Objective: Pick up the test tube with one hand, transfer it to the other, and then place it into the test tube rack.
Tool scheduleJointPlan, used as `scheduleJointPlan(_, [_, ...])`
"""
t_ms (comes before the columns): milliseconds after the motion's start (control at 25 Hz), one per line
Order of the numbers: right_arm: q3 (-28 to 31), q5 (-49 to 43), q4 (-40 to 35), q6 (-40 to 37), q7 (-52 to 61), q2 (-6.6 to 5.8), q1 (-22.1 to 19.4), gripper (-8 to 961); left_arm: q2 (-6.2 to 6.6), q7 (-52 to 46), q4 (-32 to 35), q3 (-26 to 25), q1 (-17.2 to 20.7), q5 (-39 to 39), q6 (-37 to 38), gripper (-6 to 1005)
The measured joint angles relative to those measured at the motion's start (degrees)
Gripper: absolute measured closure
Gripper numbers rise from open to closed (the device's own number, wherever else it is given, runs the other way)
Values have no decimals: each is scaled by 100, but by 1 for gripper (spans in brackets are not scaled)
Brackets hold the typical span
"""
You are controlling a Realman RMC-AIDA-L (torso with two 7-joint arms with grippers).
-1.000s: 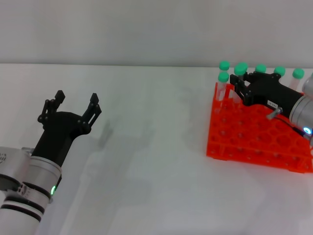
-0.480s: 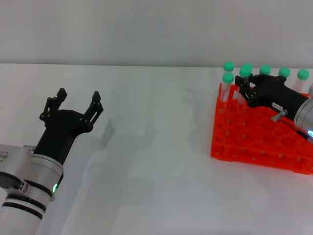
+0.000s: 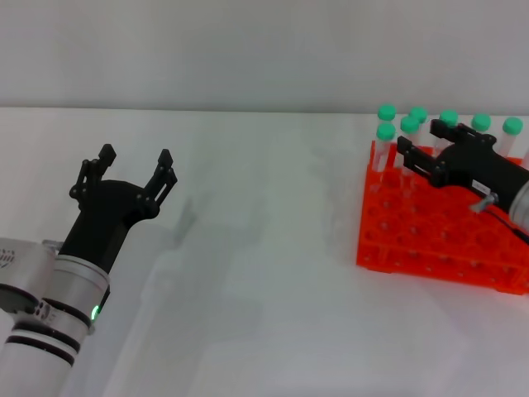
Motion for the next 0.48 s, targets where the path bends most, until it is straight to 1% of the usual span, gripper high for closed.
scheduleJointPlan(120, [0,0,-159,-170,22,-11,-219,433,0,0,0,-6,-3,-11,2,132])
scheduleJointPlan(320, [32,1,-328,-956,-2,-32,-710,245,0,1,-1,-34,39,-19,23,132])
scheduleJointPlan(360, [77,0,-332,-1131,-38,-37,-831,242,2,1,-8,-37,44,-29,27,132])
scheduleJointPlan(400, [301,19,-322,-1524,-204,-43,-1083,239,5,1,-18,-39,34,-30,26,132])
scheduleJointPlan(440, [301,19,-322,-1524,-204,-43,-1083,236,5,1,-18,-39,34,-30,26,132])
scheduleJointPlan(480, [467,63,-284,-1701,-353,-45,-1205,233,5,2,-19,-40,19,-30,23,132])
